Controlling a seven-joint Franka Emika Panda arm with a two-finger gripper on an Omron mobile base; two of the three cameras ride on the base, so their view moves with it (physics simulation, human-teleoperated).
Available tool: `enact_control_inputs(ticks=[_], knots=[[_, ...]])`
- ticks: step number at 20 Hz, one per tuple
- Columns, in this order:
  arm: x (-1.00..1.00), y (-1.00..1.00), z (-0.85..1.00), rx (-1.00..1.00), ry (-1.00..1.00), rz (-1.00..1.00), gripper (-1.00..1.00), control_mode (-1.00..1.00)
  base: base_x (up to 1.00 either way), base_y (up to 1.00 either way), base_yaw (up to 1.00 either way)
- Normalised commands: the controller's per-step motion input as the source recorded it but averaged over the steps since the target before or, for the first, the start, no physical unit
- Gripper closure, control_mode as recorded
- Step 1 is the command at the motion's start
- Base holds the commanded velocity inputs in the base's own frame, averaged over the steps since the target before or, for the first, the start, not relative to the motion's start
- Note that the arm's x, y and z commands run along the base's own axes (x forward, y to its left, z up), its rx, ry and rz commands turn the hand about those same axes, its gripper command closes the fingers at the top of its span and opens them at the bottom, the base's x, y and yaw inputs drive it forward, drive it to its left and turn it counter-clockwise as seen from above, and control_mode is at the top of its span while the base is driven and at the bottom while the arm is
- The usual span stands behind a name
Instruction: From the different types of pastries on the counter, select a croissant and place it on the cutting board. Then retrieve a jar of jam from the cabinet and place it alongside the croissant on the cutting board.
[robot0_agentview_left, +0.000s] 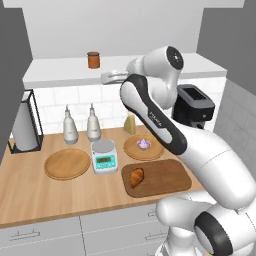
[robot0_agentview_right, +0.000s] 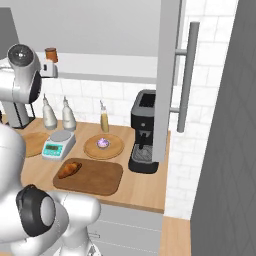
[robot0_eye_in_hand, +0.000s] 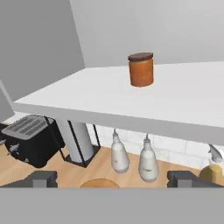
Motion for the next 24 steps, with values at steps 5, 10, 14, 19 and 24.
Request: enact_control_inputs(ticks=[5, 10, 14, 19, 24], knots=[[0.03, 0.0, 0.02, 0.0, -0.02, 0.01, -1.0, -1.0, 0.0, 0.0, 0.0], [0.13, 0.0, 0.62, -0.03, -0.02, 0.03, -1.0, -1.0, 0.0, 0.0, 0.0], [0.09, 0.0, 0.7, -0.07, -0.01, 0.0, -1.0, -1.0, 0.0, 0.0, 0.0], [0.0, -0.05, 0.15, -0.15, -0.03, 0.02, -1.0, -1.0, 0.0, 0.0, 0.0], [0.0, 0.0, 0.0, -0.02, 0.0, 0.0, -1.0, -1.0, 0.0, 0.0, 0.0]])
